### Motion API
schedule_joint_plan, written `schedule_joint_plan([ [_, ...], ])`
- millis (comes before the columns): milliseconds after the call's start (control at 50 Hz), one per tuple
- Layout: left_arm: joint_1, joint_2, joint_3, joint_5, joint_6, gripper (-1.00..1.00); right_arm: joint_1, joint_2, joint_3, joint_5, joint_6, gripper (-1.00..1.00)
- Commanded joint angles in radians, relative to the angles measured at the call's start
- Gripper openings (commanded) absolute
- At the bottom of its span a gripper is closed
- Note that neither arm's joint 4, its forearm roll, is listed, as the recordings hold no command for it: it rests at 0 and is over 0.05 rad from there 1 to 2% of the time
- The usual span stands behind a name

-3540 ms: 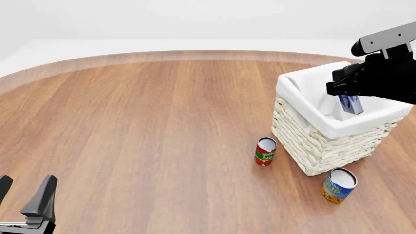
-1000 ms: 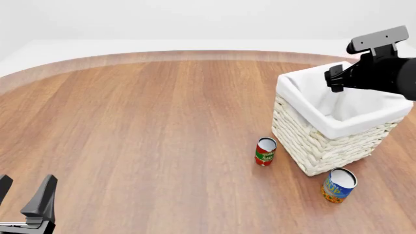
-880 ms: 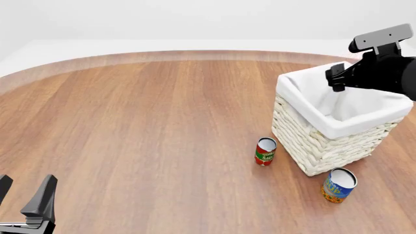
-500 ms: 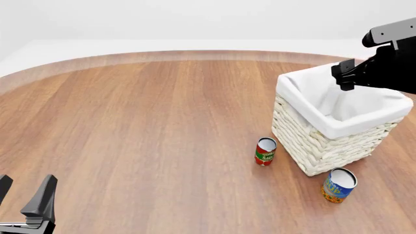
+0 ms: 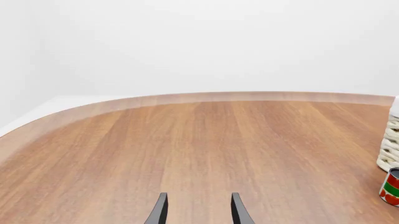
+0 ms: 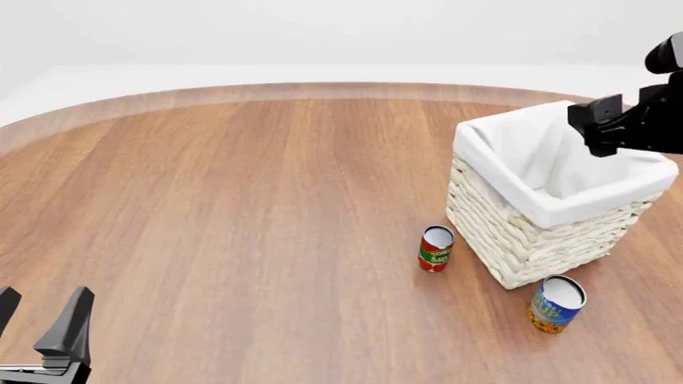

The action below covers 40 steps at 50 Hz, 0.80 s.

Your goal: Pick up the alphabet soup and the cream cheese box, and put them in the basket.

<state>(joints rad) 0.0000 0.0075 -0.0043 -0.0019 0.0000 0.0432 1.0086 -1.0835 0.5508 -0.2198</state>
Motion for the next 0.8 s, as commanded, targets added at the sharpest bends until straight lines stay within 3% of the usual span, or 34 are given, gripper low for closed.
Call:
schedule_joint_plan([
  [20,0.0,0.0,0.0,0.0,0.0,1.0,0.018,-0.102,0.036,0.04,-0.001,1.0],
  [460,0.0,0.0,0.0,0.0,0.0,1.0,0.022,-0.231,0.109,0.121,0.013,1.0],
  [800,0.0,0.0,0.0,0.0,0.0,1.0,0.016,-0.229,0.139,0.189,0.019,1.0],
])
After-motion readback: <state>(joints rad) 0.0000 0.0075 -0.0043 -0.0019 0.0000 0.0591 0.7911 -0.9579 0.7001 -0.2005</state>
